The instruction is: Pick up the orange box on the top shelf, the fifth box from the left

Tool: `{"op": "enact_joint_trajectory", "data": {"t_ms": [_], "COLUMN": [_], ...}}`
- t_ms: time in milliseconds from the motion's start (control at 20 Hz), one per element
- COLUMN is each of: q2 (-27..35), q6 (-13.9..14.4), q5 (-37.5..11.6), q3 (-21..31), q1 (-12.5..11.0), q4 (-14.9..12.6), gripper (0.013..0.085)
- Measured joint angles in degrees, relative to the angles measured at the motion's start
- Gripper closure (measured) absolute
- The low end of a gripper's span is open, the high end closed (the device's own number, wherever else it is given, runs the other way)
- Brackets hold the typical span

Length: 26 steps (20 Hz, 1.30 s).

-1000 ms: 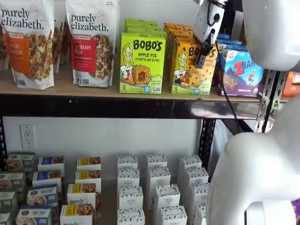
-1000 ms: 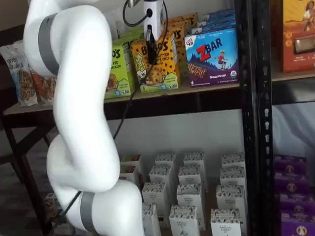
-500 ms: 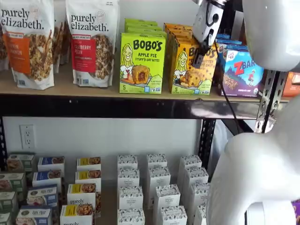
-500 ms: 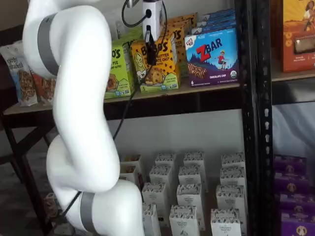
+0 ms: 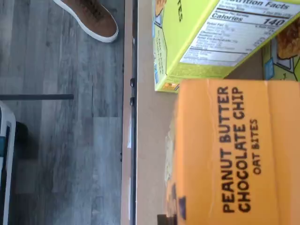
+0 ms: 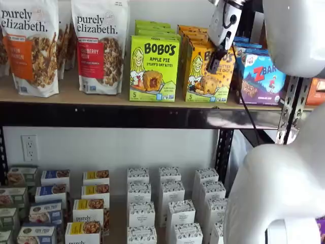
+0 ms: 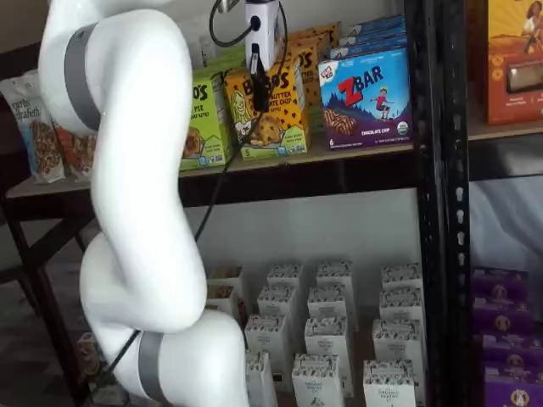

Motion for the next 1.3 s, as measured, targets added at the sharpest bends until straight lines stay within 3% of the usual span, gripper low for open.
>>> {"op": "enact_joint_trajectory", "data": {"t_ms": [500,650,1050,1300], "q2": [0.0,0.0,-0.3,-0.9], "q6": [-0.1,-0.1,0.0,0.0], "q5": [0.5,0.6,1.4,4.7], "q3": [-0.3,-0.4,-0.9,-2.5], "q1": [-0.2,-0.3,-0.2,-0.8], "q4": [0.3,0.4,-0.3,0.0], "gripper": [0.053,0.061,0.061,0.061]}}
